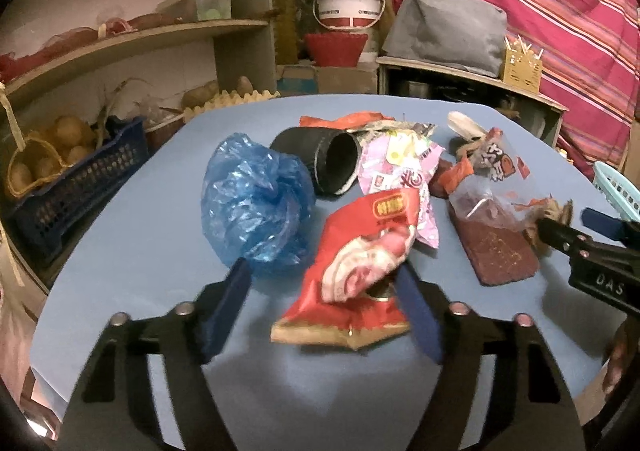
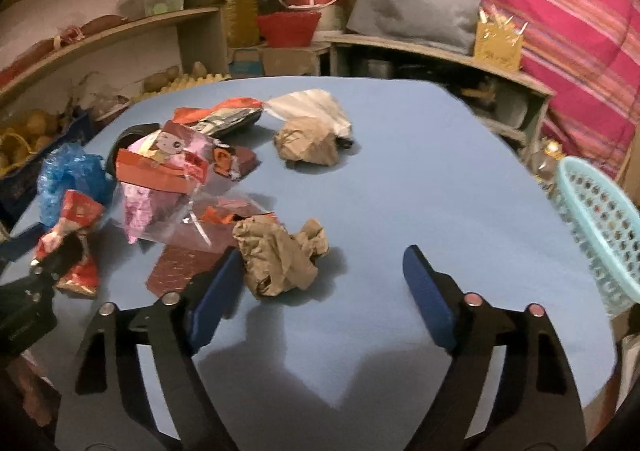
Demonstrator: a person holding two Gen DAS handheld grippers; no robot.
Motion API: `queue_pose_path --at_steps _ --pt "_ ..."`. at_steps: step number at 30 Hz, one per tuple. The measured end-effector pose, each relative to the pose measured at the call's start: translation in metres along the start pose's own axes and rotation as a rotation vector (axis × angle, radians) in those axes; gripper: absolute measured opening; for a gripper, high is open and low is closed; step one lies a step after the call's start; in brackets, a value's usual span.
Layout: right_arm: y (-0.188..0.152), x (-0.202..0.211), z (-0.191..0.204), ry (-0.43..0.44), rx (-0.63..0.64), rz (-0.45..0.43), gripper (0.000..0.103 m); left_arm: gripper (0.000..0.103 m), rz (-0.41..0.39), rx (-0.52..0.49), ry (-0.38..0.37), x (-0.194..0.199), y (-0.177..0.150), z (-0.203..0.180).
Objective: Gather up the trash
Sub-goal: 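Grasp the red snack wrapper with the left tool while the right tool grasps a brown paper ball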
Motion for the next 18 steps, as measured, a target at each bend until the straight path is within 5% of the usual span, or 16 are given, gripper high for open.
queue_pose_path --at_steps 7,18 --pt "-0.002 -0.009 0.009 0.103 0.006 0.047 0.040 0.038 0.005 -0.020 -0.025 0.001 -0.002 -0.003" --pt "-0.002 0.007 0.003 0.074 0.014 0.005 0.036 0.027 0.018 0.013 -0.052 0.004 -0.002 0.001"
Point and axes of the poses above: each gripper's, at about its wrist camera, not at the fingertips, and x roughly against the way its jaws point, z to its left, y to its top, the point moved 1 cm from there along -x, roughly the way its jaws point, and after that the axes turned 7 degrees about x, right-handed, at the moved point
